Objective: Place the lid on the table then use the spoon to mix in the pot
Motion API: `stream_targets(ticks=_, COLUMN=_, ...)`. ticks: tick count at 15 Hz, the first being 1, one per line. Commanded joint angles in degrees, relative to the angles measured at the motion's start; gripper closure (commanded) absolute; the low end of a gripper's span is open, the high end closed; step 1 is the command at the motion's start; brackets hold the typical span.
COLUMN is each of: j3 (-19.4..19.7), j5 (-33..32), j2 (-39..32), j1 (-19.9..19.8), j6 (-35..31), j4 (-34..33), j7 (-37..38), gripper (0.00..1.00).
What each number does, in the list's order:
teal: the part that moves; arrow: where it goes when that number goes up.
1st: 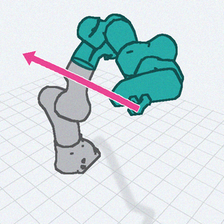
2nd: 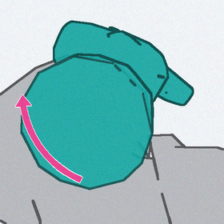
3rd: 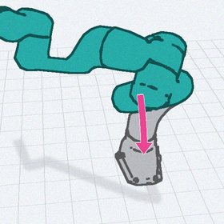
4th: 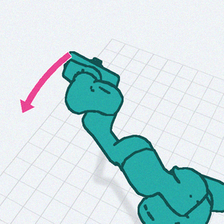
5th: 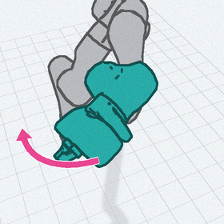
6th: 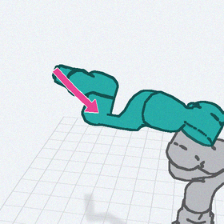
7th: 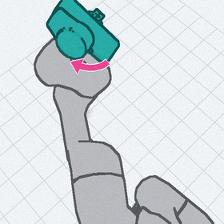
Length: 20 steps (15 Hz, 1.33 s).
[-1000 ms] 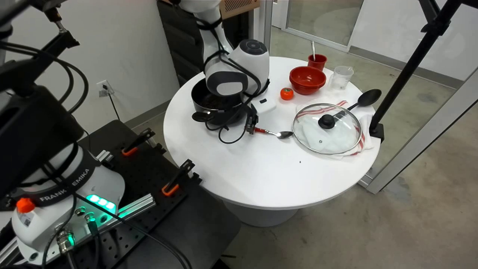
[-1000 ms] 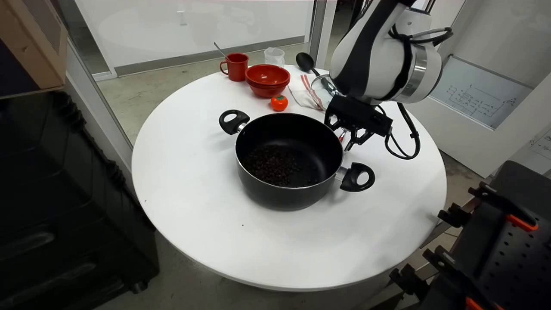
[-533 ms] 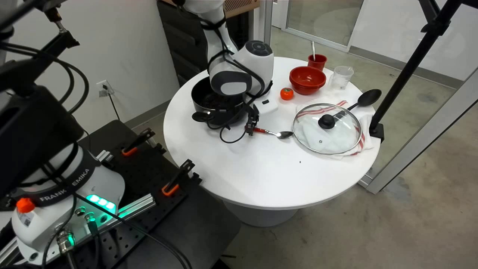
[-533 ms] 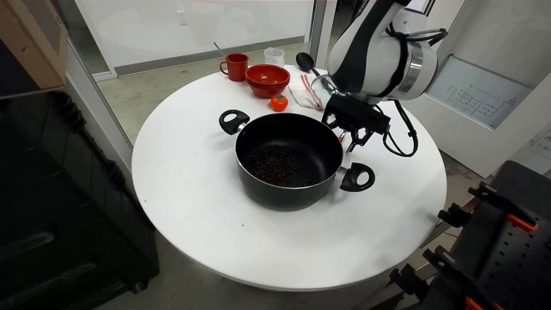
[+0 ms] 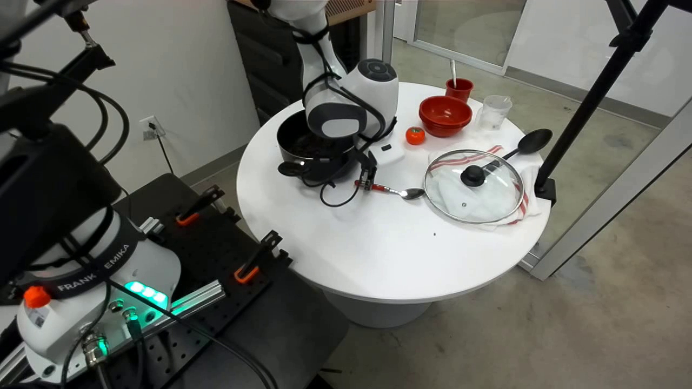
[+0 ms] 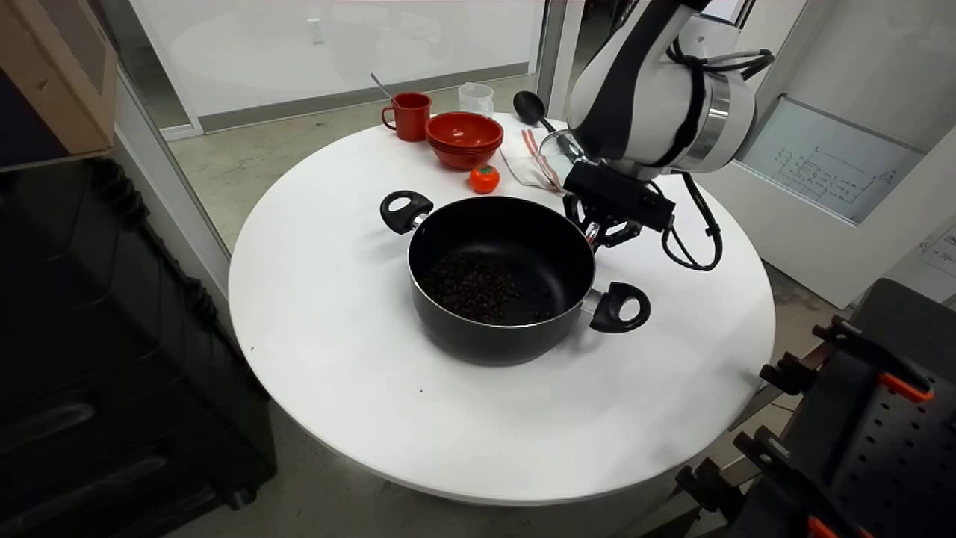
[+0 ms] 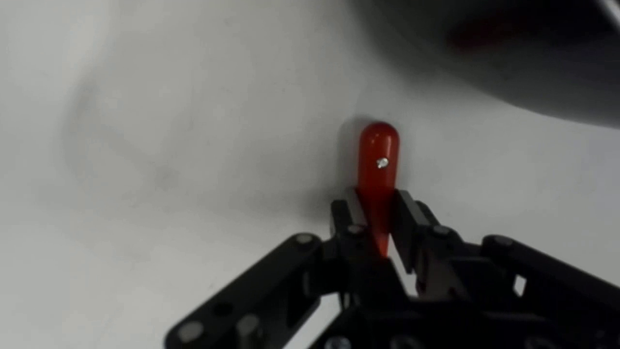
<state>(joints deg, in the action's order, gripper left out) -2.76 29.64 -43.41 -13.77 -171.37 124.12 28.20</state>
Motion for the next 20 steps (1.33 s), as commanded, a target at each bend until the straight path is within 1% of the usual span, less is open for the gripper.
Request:
stream_targets(ticks=1, j3=0.53, j5=1.7, j2=0.85, j1=1.62, j6=1.53, j4=-0.06, j7=0.71, gripper=0.95)
stream_targets(ticks=6, j3=-0.33, j5=3.45, j2=6.77, j1=4.12, j6=3.66, j4=1.55, j7=3.38, gripper=0.95)
stream_targets(ticks=10, j3=0.88, j5=5.07, j2=13.23, j1=6.56, j6=5.03, j4=1.42, j7=6.41, gripper=0.95)
stream_targets(ticks=15, j3=1.51, j5=5.42, j2=20.96, j1=8.12, j6=8.26, j4=1.44, j7=8.92, gripper=0.95)
stream_targets(ticks=16, j3=1.34, j5=5.08, j2=22.58, j1=8.4, j6=9.6, j4=1.78, j7=8.7, gripper=0.95)
stream_targets(ticks=18, j3=-0.14, j5=5.31, j2=26.14, j1=8.45, j6=14.73, j4=2.99, j7=6.67, gripper=0.95)
stream_targets(ticks=20, j3=-1.27, j5=5.07, j2=30.07, j1=9.43, j6=21.48, j4=5.03, j7=4.47, gripper=0.95)
